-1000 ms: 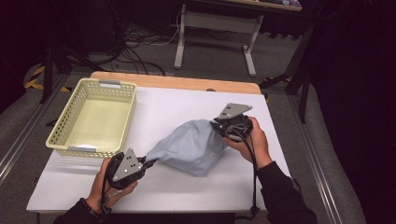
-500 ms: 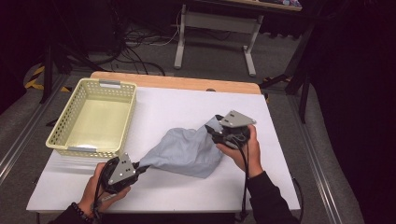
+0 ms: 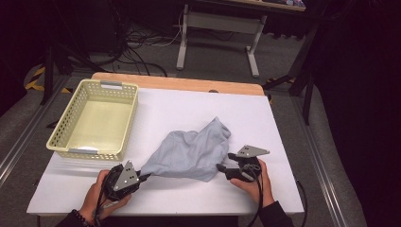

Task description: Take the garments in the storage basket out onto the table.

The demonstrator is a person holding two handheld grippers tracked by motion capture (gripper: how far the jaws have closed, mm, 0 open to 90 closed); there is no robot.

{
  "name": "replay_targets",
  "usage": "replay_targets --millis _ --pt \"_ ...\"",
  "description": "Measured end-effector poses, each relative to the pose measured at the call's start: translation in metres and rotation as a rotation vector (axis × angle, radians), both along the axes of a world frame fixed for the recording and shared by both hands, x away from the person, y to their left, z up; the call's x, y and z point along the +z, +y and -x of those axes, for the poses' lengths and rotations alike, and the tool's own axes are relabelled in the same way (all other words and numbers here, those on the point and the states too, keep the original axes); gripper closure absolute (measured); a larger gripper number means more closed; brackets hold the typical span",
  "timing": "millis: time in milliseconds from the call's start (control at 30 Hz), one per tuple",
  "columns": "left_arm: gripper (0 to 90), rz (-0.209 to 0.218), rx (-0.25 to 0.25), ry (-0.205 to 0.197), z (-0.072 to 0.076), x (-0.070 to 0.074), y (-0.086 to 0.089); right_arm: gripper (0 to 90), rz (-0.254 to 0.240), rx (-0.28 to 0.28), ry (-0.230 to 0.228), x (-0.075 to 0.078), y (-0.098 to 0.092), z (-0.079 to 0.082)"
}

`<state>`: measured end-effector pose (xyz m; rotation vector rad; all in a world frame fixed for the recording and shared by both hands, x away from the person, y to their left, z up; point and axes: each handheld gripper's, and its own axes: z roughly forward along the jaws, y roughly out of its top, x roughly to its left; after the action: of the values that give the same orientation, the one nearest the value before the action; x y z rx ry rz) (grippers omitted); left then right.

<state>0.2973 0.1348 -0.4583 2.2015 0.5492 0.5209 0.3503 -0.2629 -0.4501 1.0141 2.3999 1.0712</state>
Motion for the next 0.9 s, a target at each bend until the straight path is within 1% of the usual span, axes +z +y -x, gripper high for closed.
replay_targets --millis 33,100,133,167,200,233,300,333,367,433,500,533,600,667,700,767,800,833,900 --pt "83.1 0.0 -0.001 0.005 0.0 -0.001 0.0 33.3 0.007 0.01 0.008 -0.001 0.001 0.001" --pt "83.0 -0.008 -0.002 0.008 -0.001 -0.002 -0.001 36.7 -0.02 0.024 0.031 -0.006 0.005 0.002" --pt "82.9 -0.008 -0.004 0.009 -0.001 -0.003 -0.002 38.1 -0.011 0.023 0.037 -0.009 0.008 0.002" --pt "82.8 -0.012 -0.004 0.007 -0.001 -0.003 -0.002 40.3 0.02 0.024 0.018 -0.009 0.013 0.002" --pt "82.5 -0.012 -0.005 0.007 -0.002 -0.003 -0.002 42.9 0.021 0.028 0.004 -0.008 0.015 0.003" --pt "82.4 -0.005 -0.005 0.015 -0.003 -0.004 -0.002 47.9 0.022 0.031 0.001 -0.008 0.016 0.003" --pt "82.1 -0.007 -0.006 0.019 -0.004 -0.005 -0.002 61.5 0.017 0.036 -0.019 -0.009 0.018 0.004" --pt "82.0 -0.011 -0.006 0.017 -0.004 -0.005 -0.003 66.3 0.022 0.035 -0.034 -0.008 0.019 0.005" --pt "81.9 -0.005 -0.008 0.024 -0.004 -0.006 -0.003 71.3 0.022 0.036 -0.042 -0.008 0.018 0.005" --pt "81.7 -0.005 -0.01 0.02 -0.003 -0.006 -0.004 77.7 0.012 0.04 -0.057 -0.005 0.017 0.006" --pt "81.5 -0.001 -0.011 0.017 -0.003 -0.004 -0.004 80.0 0.001 0.039 -0.076 -0.001 0.014 0.008" --pt "81.2 0.006 -0.011 0.017 -0.003 -0.004 -0.004 80.4 -0.002 0.035 -0.086 0.003 0.013 0.009" --pt "81.2 0.027 -0.018 0.019 -0.002 -0.002 -0.004 81.0 -0.023 0.017 -0.112 0.013 0.009 0.013" --pt "81.1 0.04 -0.026 0.014 0.0 0.0 -0.006 81.2 -0.041 0.001 -0.156 0.027 0.006 0.02" --pt "80.9 0.038 -0.033 0.007 0.001 0.002 -0.007 81.2 -0.051 -0.006 -0.182 0.035 0.005 0.024" --pt "80.9 0.05 -0.044 0.003 0.004 0.005 -0.009 81.4 -0.075 -0.014 -0.229 0.051 0.003 0.034" --pt "80.9 0.057 -0.048 -0.003 0.005 0.007 -0.01 81.4 -0.08 -0.013 -0.254 0.058 0.003 0.04" --pt "80.8 0.067 -0.052 0.0 0.007 0.008 -0.01 81.4 -0.082 -0.008 -0.277 0.067 0.003 0.046" --pt "80.6 0.08 -0.057 -0.007 0.008 0.01 -0.01 81.4 -0.1 -0.008 -0.306 0.077 0.004 0.056"
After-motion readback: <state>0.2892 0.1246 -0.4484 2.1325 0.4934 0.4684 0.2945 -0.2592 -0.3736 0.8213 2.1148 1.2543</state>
